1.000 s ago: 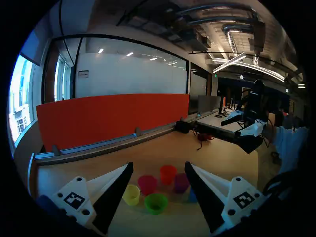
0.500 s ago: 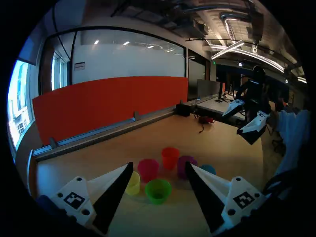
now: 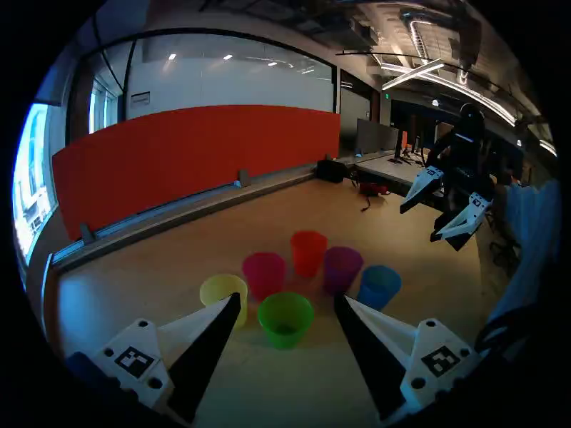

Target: Pour water

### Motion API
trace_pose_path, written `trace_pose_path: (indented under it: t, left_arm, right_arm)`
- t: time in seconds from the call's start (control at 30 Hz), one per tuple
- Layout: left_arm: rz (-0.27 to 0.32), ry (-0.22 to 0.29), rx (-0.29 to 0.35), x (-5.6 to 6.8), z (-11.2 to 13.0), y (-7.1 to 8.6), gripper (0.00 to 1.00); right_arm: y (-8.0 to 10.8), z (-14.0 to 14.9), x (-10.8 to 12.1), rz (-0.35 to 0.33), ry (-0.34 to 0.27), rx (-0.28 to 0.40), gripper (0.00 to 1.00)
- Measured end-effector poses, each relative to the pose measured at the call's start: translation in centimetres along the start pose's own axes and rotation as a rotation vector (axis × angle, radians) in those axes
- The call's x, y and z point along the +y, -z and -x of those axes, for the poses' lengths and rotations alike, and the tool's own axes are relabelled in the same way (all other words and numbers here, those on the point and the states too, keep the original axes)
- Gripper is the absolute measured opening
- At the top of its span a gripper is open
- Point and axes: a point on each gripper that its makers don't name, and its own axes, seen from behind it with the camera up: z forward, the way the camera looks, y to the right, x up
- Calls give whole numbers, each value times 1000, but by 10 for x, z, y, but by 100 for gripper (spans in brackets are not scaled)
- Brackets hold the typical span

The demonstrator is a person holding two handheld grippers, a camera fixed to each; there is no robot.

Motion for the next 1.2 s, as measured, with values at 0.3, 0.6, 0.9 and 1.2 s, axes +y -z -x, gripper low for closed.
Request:
trace_pose_path:
  t: [0.3,0.6,0.9,1.2]
  left_arm:
    - [5,-1,-72,2,39,-16,97]
    - [-1,-17,-141,0,70,-32,97]
    - [8,-23,-188,0,89,-50,97]
    - [14,-26,-202,-2,94,-68,97]
  right_arm:
    - [-20,34,-5,-6,5,-57,99]
    - [-33,60,-7,-13,3,-104,99]
    - [-42,77,-7,-16,-11,-129,99]
    - [-49,86,-6,-16,-5,-151,99]
